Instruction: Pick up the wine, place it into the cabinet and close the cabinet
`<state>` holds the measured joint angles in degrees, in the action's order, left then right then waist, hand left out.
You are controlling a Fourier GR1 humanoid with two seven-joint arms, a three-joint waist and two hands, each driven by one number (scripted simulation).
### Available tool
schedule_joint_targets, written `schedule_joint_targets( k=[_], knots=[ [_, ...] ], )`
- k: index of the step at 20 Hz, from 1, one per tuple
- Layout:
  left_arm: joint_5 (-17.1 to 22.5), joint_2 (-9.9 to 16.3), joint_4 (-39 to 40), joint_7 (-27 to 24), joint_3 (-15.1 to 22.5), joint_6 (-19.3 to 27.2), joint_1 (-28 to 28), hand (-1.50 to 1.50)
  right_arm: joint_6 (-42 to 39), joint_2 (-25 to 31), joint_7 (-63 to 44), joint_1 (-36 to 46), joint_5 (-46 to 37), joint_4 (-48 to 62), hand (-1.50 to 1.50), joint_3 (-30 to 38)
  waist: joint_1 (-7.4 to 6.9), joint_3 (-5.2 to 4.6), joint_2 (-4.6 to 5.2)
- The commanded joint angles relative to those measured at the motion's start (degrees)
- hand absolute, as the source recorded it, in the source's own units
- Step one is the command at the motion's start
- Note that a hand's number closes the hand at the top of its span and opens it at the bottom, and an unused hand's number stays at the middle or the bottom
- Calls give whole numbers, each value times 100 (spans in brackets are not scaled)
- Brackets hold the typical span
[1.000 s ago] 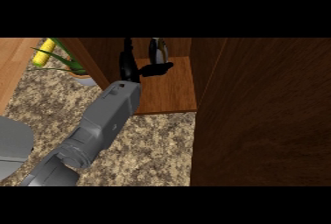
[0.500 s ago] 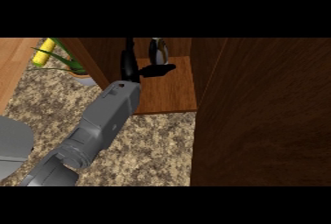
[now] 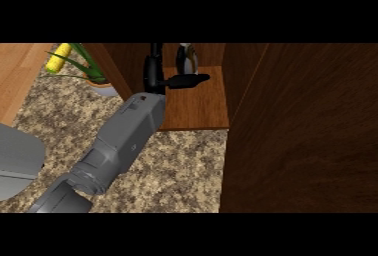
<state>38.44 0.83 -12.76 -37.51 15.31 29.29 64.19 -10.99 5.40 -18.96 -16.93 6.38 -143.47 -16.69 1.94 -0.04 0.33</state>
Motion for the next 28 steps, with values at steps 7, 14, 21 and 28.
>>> schedule_joint_targets(
  k=[7,14,21,28],
  knots=[
    [-147,-70,-1418,160,155,-150,-779,-150,198,95,-643,-184,479,-1035,-150,208,-263,5,-109],
    [-307,95,-2900,373,509,-31,-1786,-150,260,101,-665,-322,297,-1164,-150,39,-342,4,-155],
    [-393,384,-4575,834,981,-148,-2965,-150,448,100,-838,2,292,-1210,-150,117,-343,2,-128],
    [-719,451,-6386,881,1658,327,-4492,-150,501,74,-705,-65,123,-1101,-150,-121,-256,3,-92]
  ],
)
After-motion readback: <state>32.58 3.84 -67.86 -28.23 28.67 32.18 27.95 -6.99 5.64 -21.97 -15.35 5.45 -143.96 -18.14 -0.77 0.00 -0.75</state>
